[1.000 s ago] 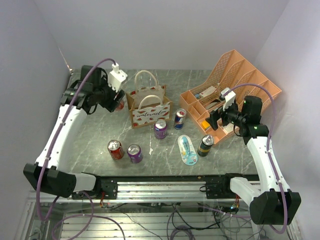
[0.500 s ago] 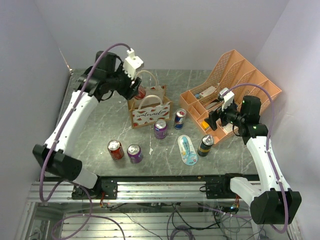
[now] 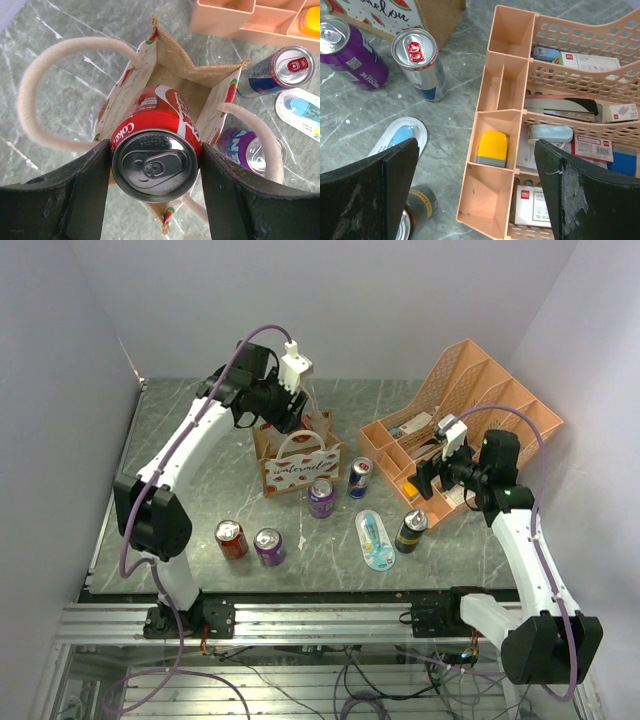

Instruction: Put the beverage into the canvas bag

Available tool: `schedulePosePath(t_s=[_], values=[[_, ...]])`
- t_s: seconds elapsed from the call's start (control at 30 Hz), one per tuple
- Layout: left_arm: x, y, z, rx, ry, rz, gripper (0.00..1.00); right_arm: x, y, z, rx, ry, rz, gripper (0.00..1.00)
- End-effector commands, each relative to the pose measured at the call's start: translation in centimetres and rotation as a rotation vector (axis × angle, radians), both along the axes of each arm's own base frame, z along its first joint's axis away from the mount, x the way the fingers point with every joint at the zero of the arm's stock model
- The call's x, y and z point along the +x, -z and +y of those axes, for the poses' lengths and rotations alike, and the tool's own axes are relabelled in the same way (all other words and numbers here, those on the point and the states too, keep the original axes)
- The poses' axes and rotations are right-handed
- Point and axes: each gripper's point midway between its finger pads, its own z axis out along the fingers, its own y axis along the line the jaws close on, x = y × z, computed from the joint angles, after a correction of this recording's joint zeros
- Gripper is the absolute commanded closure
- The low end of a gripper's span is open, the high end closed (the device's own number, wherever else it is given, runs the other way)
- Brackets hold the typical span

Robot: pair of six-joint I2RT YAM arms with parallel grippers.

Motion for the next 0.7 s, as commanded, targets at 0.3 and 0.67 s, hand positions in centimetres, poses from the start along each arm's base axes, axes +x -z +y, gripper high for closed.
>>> schedulePosePath(t_s=[0.3,0.67], values=[[1.1,0.0,-3.8,-0.06,0.072,-0.078,0.93,5.9,-3.3,8.2,0.104,-0.108,-0.034,0.01],[0.1,1.9,-2.3,-0.043,-0.001,-0.06,0.93,11.5,-0.9,17.5,0.16,-0.132,0.084,0.2]])
